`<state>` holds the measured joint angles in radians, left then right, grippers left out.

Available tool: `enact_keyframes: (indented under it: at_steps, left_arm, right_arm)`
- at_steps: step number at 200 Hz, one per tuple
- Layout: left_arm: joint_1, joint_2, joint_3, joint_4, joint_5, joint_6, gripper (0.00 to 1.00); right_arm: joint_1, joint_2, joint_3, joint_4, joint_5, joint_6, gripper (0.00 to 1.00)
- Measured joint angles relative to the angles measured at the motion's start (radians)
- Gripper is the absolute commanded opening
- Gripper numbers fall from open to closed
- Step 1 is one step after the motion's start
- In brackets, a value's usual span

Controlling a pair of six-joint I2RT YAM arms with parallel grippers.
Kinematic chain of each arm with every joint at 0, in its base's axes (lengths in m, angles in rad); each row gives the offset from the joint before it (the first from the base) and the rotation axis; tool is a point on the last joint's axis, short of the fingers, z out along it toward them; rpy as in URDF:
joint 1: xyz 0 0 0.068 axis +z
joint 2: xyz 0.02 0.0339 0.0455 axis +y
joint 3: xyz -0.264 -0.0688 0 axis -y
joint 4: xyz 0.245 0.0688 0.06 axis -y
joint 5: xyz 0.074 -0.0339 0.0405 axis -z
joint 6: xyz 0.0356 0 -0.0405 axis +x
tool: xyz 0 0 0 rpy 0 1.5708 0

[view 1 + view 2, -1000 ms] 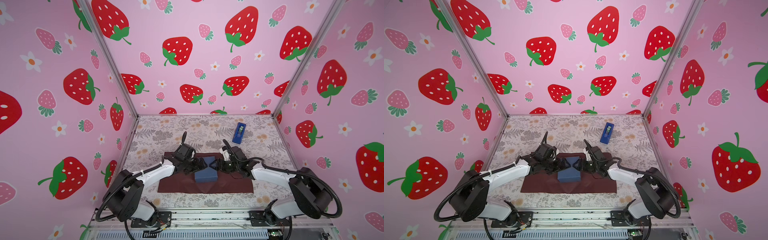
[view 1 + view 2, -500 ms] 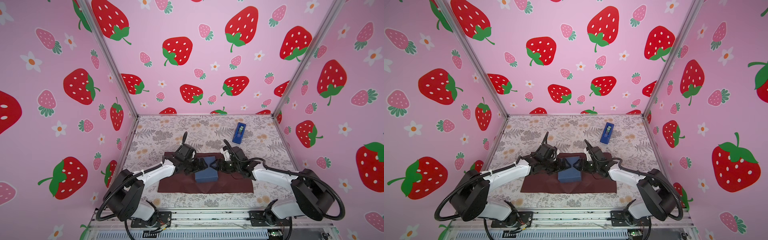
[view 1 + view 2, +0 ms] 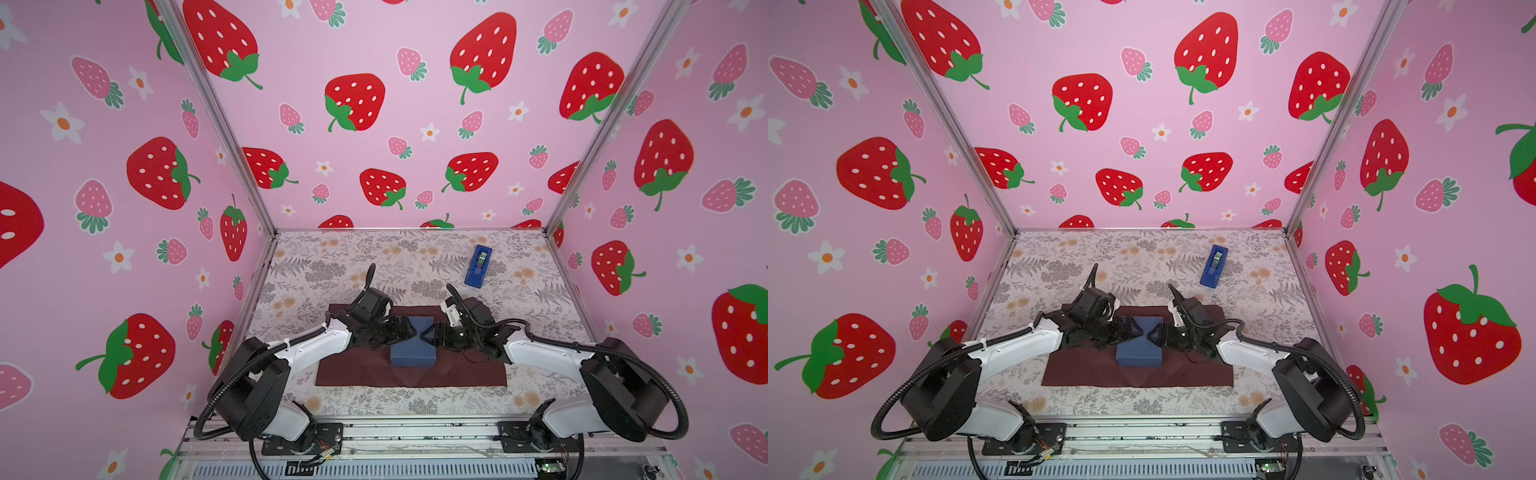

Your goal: Wrap the gift box in paper

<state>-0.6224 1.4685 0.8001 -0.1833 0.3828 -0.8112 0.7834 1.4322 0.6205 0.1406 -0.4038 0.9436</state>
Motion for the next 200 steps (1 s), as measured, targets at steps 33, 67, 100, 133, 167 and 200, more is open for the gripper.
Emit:
enact_keyframes:
  at_steps: [33, 67, 100, 133, 167, 200]
  left_arm:
    - [0.0, 0.009, 0.0, 0.006, 0.003, 0.0, 0.94]
    - [0.0, 0.013, 0.0, 0.008, 0.003, 0.0, 0.94]
    - [0.0, 0.013, 0.004, -0.002, 0.002, 0.004, 0.94]
    - [-0.001, -0.01, 0.024, -0.047, -0.017, 0.026, 0.95]
    - [0.005, -0.087, 0.078, -0.15, -0.063, 0.065, 0.94]
    - [0.004, -0.127, 0.158, -0.215, -0.076, 0.092, 0.84]
  right_arm:
    - [0.0, 0.0, 0.0, -0.002, 0.008, -0.005, 0.64]
    - [0.0, 0.0, 0.0, -0.003, 0.011, -0.006, 0.64]
    - [0.0, 0.001, 0.0, -0.009, 0.011, -0.009, 0.66]
    - [0.0, -0.01, 0.007, -0.045, 0.023, -0.031, 0.71]
    - [-0.03, -0.075, 0.038, -0.105, 0.038, -0.068, 0.72]
    - [-0.125, -0.145, 0.064, -0.152, 0.035, -0.118, 0.72]
